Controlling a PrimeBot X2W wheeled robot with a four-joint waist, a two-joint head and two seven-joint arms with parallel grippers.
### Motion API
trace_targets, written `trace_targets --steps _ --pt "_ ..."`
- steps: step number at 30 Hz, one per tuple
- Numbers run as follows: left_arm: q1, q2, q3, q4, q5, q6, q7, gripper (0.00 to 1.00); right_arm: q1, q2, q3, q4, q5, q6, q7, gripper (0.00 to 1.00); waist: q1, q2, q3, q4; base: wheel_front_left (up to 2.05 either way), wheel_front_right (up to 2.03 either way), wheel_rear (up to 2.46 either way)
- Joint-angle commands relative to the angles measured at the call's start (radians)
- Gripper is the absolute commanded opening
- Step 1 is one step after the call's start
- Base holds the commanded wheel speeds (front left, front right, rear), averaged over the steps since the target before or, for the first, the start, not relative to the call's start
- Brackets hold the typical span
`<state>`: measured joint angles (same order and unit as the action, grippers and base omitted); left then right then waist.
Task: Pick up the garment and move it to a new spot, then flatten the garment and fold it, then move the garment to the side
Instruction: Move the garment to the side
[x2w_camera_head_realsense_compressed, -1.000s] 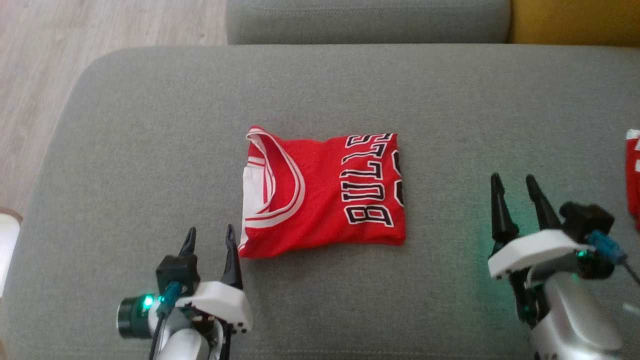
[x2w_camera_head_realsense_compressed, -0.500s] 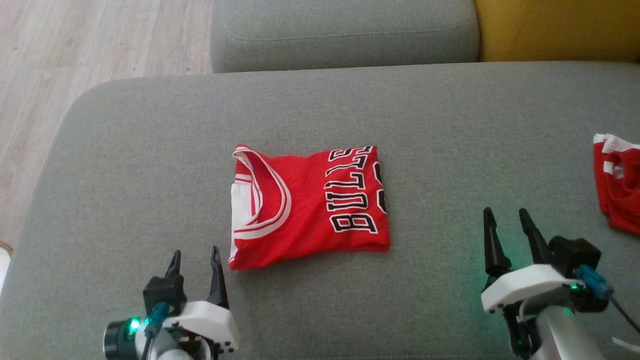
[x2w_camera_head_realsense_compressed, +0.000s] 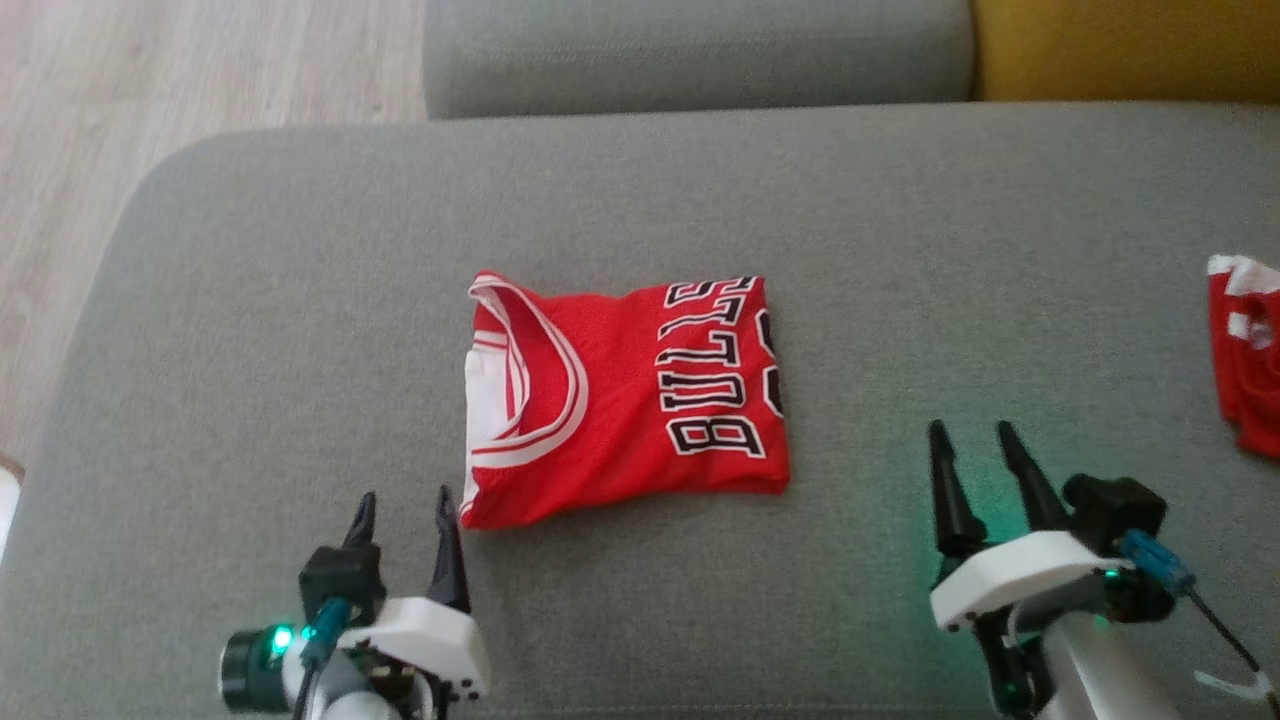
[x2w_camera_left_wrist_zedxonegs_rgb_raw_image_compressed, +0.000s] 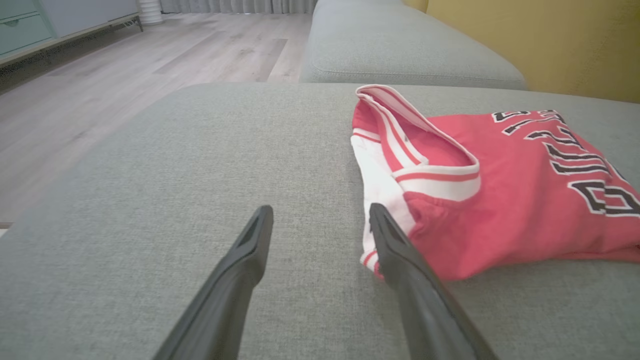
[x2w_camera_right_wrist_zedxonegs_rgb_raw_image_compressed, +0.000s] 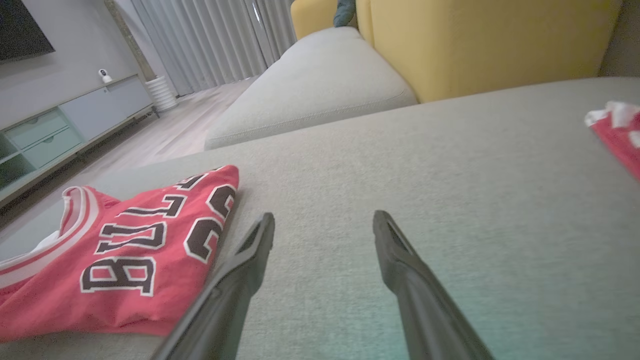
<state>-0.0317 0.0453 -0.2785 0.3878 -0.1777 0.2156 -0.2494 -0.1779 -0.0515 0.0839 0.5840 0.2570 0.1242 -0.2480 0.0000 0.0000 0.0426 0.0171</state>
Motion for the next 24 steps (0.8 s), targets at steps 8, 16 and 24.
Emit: trace_targets --steps 8,16,24 --pt "-0.1 0.005 -0.047 -0.052 -0.027 0.006 -0.012 1.0 -0.16 0.001 0.128 0.04 0.087 0.007 -0.009 1.0 0.0 0.0 0.105 0.09 0.0 0.0 0.0" --pt "-0.13 0.005 -0.08 -0.057 -0.032 0.016 -0.012 1.0 -0.298 0.001 0.188 0.196 0.134 0.007 0.016 1.0 0.0 0.0 0.153 0.165 0.0 0.0 0.0" --pt "-0.137 0.005 -0.087 -0.069 -0.04 0.023 -0.012 1.0 -0.344 0.001 0.246 0.37 0.167 0.007 0.055 0.0 0.0 0.0 0.161 0.181 0.0 0.0 0.0"
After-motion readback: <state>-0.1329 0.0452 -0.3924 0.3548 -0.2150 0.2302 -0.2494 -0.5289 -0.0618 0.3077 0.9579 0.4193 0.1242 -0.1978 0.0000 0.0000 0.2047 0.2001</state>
